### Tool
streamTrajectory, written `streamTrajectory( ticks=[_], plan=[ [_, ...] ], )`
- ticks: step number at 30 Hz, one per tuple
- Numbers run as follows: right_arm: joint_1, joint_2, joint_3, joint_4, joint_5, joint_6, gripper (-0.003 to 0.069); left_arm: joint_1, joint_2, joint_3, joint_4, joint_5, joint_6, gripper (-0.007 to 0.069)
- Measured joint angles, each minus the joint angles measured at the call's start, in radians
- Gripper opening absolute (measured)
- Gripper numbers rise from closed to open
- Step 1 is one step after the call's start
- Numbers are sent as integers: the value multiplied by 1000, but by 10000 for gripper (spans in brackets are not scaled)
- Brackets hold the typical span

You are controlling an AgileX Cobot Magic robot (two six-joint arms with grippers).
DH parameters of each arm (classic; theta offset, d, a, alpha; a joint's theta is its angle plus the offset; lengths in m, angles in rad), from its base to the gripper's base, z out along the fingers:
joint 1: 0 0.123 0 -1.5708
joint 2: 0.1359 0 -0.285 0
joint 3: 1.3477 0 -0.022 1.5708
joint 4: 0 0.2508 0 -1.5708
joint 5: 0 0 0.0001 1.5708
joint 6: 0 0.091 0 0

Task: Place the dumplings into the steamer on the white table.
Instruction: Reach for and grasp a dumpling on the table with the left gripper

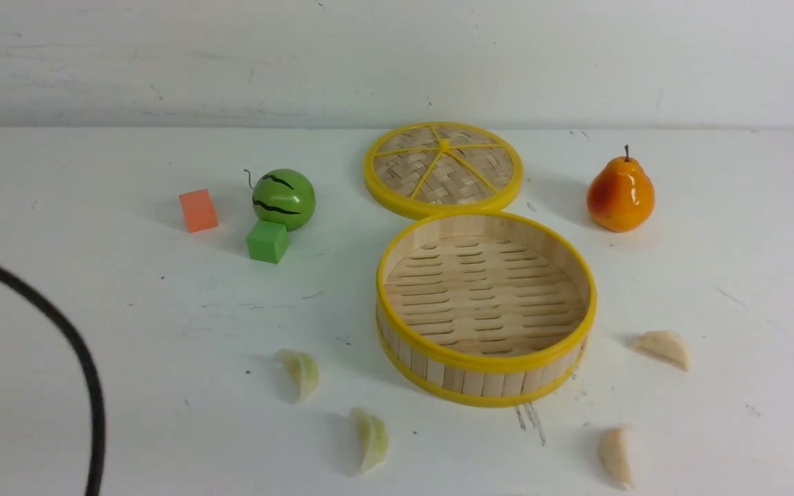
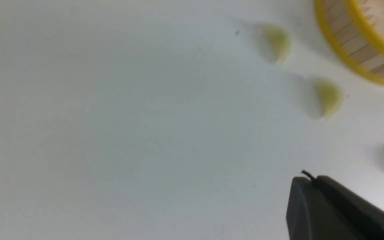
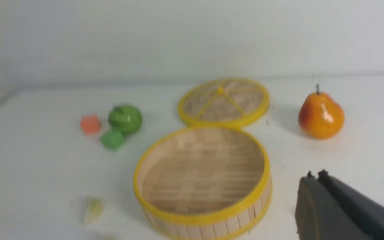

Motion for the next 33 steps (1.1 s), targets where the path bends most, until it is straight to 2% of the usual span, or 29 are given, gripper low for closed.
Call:
streamTrajectory(
  ticks=[2, 6, 7, 8, 10, 13, 19, 22, 25, 26, 29, 32, 33],
  plan=[
    [35, 89, -52, -24, 67, -14, -20, -50, 68, -41, 32, 34, 2, -14],
    [166, 271, -146, -107, 208, -8, -20, -241, 206, -127, 131, 88, 2, -14],
    [174, 286, -154, -119, 223, -6, -20, -250, 219, -131, 136, 90, 1, -14],
    [228, 345, -183, -158, 283, 10, -19, -322, 271, -162, 184, 108, -12, -14],
    [286, 408, -212, -207, 353, 37, -19, -398, 337, -204, 238, 125, -46, -14],
    [339, 468, -232, -248, 426, 70, -15, -473, 438, -276, 301, 128, -118, -14],
    [351, 485, -233, -264, 478, 77, -14, -504, 613, -428, 322, 117, -175, 4],
    [351, 485, -238, -266, 484, 77, -14, -507, 735, -510, 302, 71, -186, 88],
    [351, 485, -238, -269, 484, 77, -14, -507, 848, -550, 283, 2, -190, 237],
    [351, 485, -238, -269, 484, 77, -14, -507, 860, -551, 282, -4, -192, 248],
    [351, 485, -238, -269, 485, 77, -12, -507, 965, -554, 281, -96, -261, 440],
    [351, 485, -238, -269, 486, 77, -10, -507, 1036, -554, 303, -156, -349, 553],
    [351, 485, -238, -269, 486, 77, -11, -507, 1057, -554, 309, -174, -374, 570]
  ],
)
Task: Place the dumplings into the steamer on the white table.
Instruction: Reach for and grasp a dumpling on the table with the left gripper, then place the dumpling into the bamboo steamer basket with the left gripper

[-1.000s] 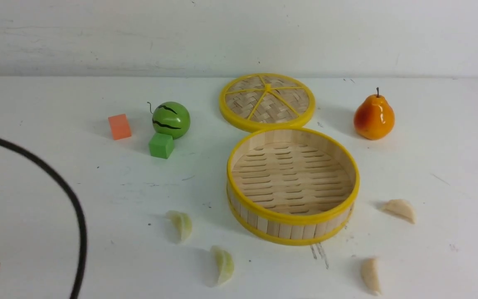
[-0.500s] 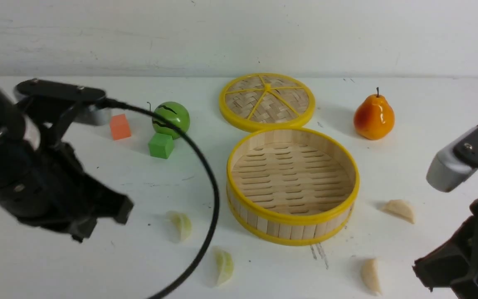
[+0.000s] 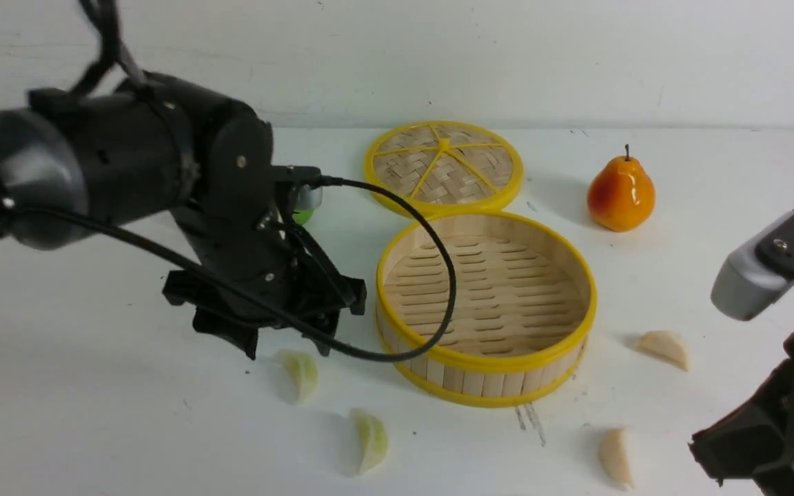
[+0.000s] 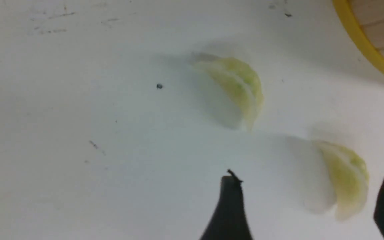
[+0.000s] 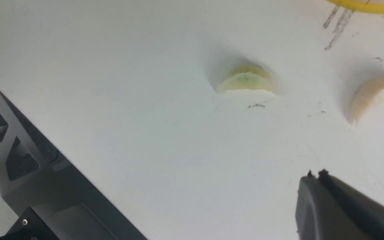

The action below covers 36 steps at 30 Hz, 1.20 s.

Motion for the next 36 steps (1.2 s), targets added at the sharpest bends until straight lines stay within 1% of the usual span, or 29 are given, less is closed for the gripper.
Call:
streamTrajectory(
  ticks=[1, 4, 7, 9, 11, 13, 14, 17, 19, 24, 26, 30, 32, 36],
  plan=[
    [0, 0, 0, 0, 0, 0, -8, 0, 31, 0, 19, -28, -35, 597],
    [0, 0, 0, 0, 0, 0, -5, 0, 94, -1, 60, -91, -109, 610],
    [0, 0, 0, 0, -1, 0, -4, 0, 150, -5, 94, -130, -171, 588],
    [0, 0, 0, -1, -2, 0, -2, 0, 175, -5, 102, -143, -185, 560],
    [0, 0, 0, -2, -8, 0, 0, 0, 205, -7, 105, -151, -194, 509],
    [0, 0, 1, -2, -13, 0, 2, 0, 229, -7, 108, -156, -194, 428],
    [0, 0, 2, -2, -14, 0, 2, 0, 233, -7, 108, -156, -194, 419],
    [0, 0, 4, -5, -17, 0, 6, 0, 237, -9, 109, -167, -183, 230],
    [0, 0, 6, -6, -19, 0, 6, 0, 237, -13, 109, -165, -169, 192],
    [0, 0, 8, -9, -19, 0, 9, 0, 227, -63, 109, -97, -95, 197],
    [0, 0, 8, -9, -18, 0, 9, -2, 191, -149, 102, -19, -48, 197],
    [0, 0, 8, -10, -18, 5, 10, -23, 146, -288, 75, 49, 13, 197],
    [0, -16, 8, -11, -17, 37, 12, -64, 130, -415, 46, 87, 76, 197],
    [0, -105, 8, -12, -11, 75, 13, -142, 158, -583, -3, 116, 133, 197]
  ],
)
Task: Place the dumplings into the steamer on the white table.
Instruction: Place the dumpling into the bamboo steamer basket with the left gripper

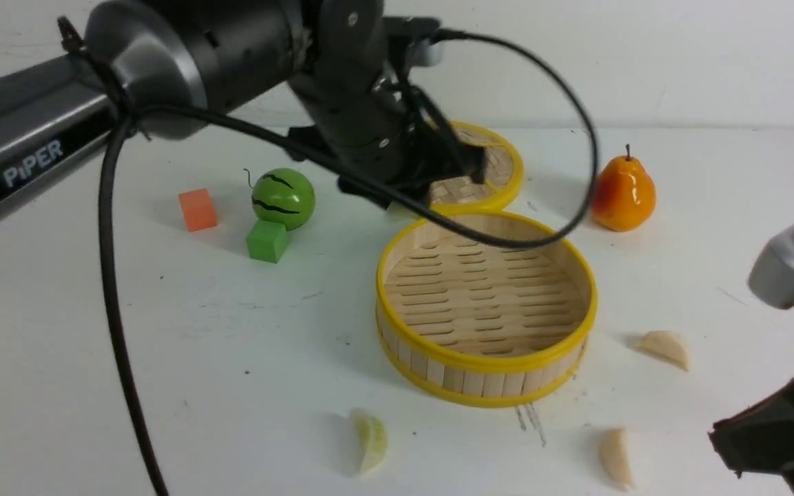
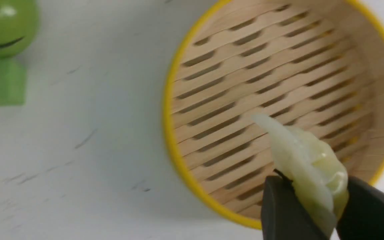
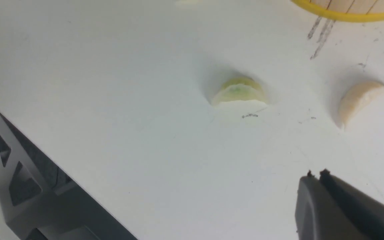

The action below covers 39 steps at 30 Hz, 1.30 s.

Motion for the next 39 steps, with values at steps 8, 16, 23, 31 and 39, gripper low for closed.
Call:
streamTrajectory(
  ticks=[8, 16, 23, 31, 39],
  plan=[
    [0, -229, 0, -56, 21, 8, 23, -61, 230, -187, -22, -45, -3, 197],
    [0, -325, 0, -142, 60, 83, 28, -60, 409, -218, -14, -242, -90, 197],
    [0, -326, 0, -168, 84, 94, 38, -60, 480, -220, 19, -270, -95, 229],
    [0, -326, 0, -167, 83, 97, 41, -60, 420, -222, 30, -155, -94, 460],
    [0, -326, 0, -164, 67, 97, 44, -60, 138, -225, 34, 135, 26, 497]
  ],
)
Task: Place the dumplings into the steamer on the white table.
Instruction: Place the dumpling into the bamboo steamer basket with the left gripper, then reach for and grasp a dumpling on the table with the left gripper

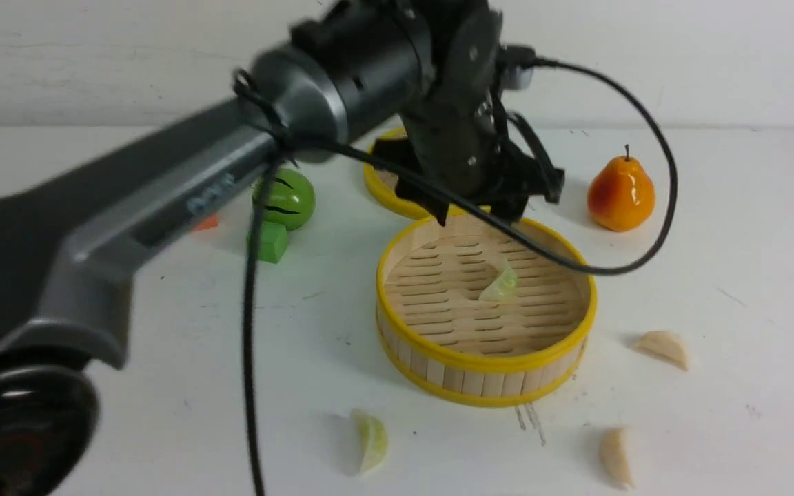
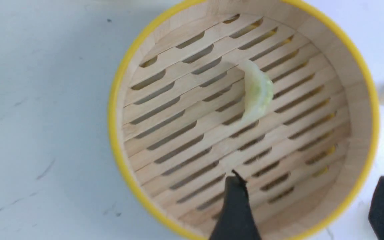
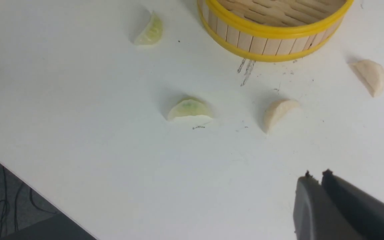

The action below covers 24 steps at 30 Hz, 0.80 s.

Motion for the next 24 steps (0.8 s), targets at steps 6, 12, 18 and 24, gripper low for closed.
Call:
streamTrajectory(
  ticks=[6, 12, 18, 24],
  plan=[
    [0, 0, 0, 3, -27, 1, 53, 1, -151, 29, 1, 81, 73, 497],
    [0, 0, 0, 11, -55, 1, 60, 10, -351, 300, 1, 81, 52, 497],
    [0, 0, 0, 48, -59, 2, 64, 2, -522, 715, 2, 24, -84, 497],
    [0, 0, 0, 52, -65, 3, 70, -36, -483, 956, -5, -230, -204, 497]
  ],
)
